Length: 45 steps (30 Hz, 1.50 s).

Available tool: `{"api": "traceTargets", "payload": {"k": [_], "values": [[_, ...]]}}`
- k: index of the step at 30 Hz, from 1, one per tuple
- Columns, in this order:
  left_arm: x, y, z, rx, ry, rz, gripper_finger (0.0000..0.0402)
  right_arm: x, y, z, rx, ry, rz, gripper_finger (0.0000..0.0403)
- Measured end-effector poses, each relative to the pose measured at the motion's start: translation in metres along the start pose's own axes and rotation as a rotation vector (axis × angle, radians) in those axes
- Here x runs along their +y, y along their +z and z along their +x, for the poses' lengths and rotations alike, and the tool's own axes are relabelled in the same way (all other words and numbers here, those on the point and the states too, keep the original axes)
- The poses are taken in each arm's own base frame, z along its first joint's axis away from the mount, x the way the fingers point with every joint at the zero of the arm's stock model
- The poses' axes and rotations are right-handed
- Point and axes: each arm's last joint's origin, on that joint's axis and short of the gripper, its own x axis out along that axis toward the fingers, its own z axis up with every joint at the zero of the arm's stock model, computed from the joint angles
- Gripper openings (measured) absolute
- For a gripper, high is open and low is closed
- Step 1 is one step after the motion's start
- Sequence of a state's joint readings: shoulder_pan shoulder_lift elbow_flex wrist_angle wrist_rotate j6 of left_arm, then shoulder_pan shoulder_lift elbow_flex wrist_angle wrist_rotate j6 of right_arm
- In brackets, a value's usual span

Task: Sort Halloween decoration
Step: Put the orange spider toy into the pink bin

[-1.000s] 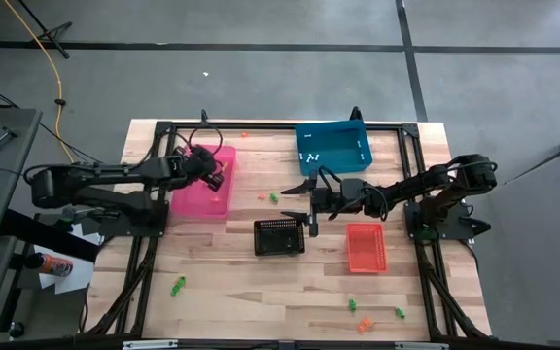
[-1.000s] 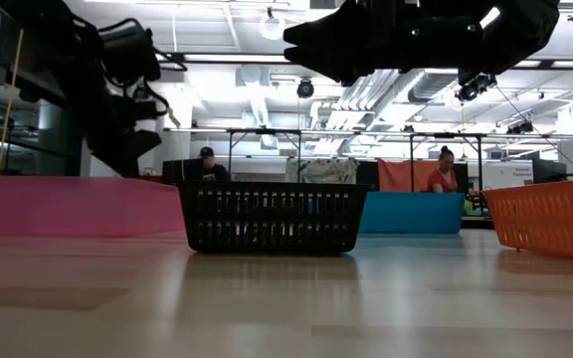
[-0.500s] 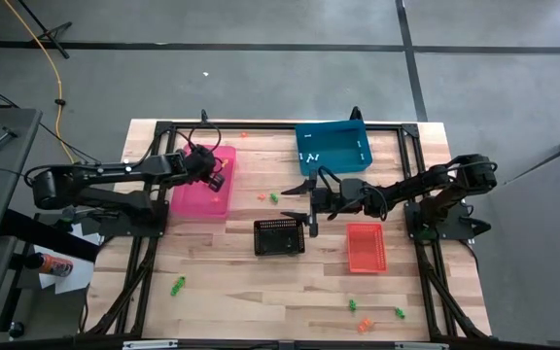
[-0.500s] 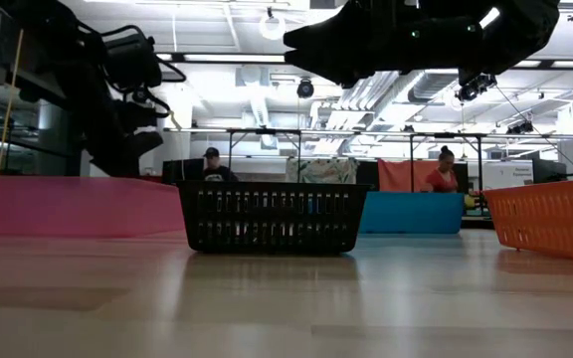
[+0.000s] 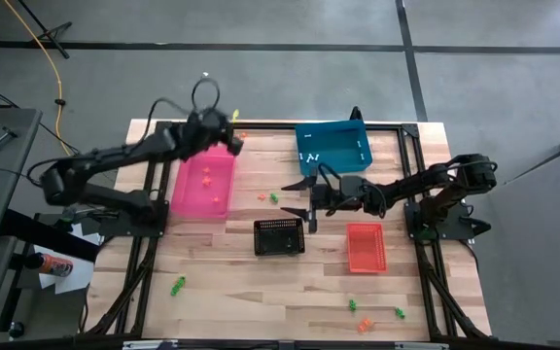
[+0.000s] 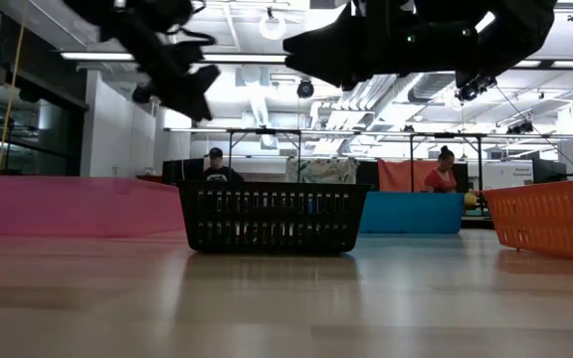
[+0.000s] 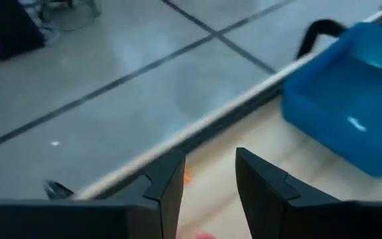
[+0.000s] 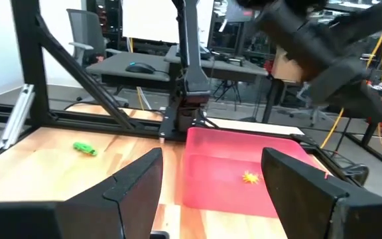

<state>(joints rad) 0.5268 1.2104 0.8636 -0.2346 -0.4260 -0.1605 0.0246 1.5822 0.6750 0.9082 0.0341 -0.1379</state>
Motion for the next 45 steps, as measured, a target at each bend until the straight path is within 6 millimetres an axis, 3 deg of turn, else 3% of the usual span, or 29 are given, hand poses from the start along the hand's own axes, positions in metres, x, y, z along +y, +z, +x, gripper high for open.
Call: {"api": "traceTargets", "payload": {"k": [4, 8, 11, 15, 27, 36, 45], "values": [[0.006, 0.034, 0.035, 0.118, 0.042, 0.039, 0.0125, -0.004, -0.002, 0.000, 0.014, -0.012, 0.002, 0.0252], [0.013, 0.053, 0.084, 0.277, 0.109, 0.064, 0.0125, -0.005, -0.005, 0.000, 0.048, -0.012, 0.001, 0.0252], [0.018, 0.055, 0.116, 0.395, 0.145, 0.037, 0.0125, -0.005, -0.007, 0.000, 0.069, -0.009, 0.002, 0.0252], [0.016, 0.041, 0.146, 0.525, 0.140, -0.038, 0.0125, -0.005, -0.009, 0.000, 0.091, -0.006, 0.007, 0.0252], [0.017, 0.003, 0.188, 0.678, 0.124, -0.153, 0.0125, -0.004, -0.010, 0.000, 0.101, -0.004, 0.052, 0.0252], [0.027, -0.012, 0.207, 0.721, 0.081, -0.214, 0.0124, -0.004, -0.011, 0.000, 0.104, -0.004, 0.049, 0.0252], [0.025, -0.026, 0.220, 0.751, 0.086, -0.208, 0.0124, -0.004, -0.011, 0.000, 0.104, -0.004, 0.049, 0.0252]]}}
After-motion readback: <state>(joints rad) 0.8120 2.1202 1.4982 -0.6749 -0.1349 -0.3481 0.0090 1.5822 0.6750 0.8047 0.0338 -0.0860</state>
